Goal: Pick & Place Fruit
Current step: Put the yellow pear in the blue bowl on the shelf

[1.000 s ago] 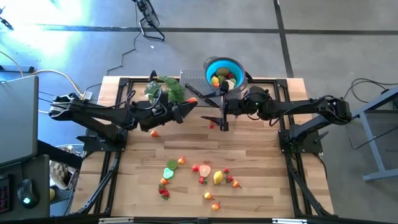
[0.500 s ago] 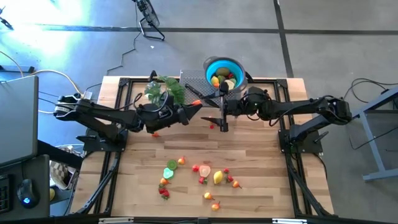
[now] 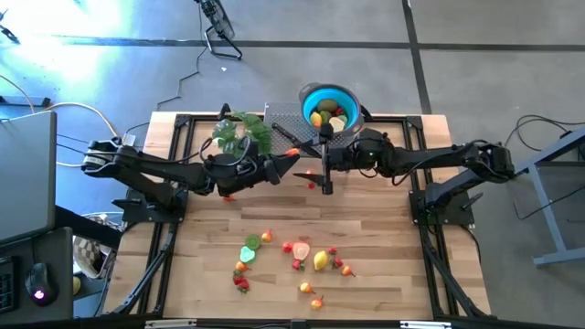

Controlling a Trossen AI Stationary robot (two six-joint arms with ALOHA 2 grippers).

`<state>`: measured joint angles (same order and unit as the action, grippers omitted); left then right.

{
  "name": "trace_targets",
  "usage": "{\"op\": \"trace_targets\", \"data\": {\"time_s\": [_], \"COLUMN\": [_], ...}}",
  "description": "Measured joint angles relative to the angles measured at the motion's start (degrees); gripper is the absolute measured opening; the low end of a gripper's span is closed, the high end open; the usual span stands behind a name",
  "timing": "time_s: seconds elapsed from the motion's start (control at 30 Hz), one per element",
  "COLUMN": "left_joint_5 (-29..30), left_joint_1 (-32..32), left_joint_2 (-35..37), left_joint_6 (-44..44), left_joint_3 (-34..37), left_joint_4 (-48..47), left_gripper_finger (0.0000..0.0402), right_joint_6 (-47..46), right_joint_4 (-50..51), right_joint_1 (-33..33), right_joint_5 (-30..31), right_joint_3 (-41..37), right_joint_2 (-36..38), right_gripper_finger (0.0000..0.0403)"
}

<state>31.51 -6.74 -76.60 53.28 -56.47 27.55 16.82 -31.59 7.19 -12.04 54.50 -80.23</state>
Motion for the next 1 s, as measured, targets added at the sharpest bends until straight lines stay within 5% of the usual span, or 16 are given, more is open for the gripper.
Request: {"op": "trace_targets", "data": {"time_s": [0.43,1.0], "left_joint_5": [-0.2,-1.43], "left_joint_1": [0.0,0.0], "left_joint_2": [-2.08,-2.05], "left_joint_6": [2.45,2.56], "left_joint_3": [0.0,0.0], "left_joint_4": [1.57,1.68], "left_gripper_finger": [0.0116,0.0116], "right_joint_6": [0.04,0.2], "right_joint_4": [-0.69,-0.57], "right_joint_1": [-0.45,-0.34], "right_joint_5": [4.45,4.48], "right_joint_3": [0.02,0.0], "right_joint_2": [-0.5,-0.5], "right_gripper_finger": [0.0291,0.0164]}}
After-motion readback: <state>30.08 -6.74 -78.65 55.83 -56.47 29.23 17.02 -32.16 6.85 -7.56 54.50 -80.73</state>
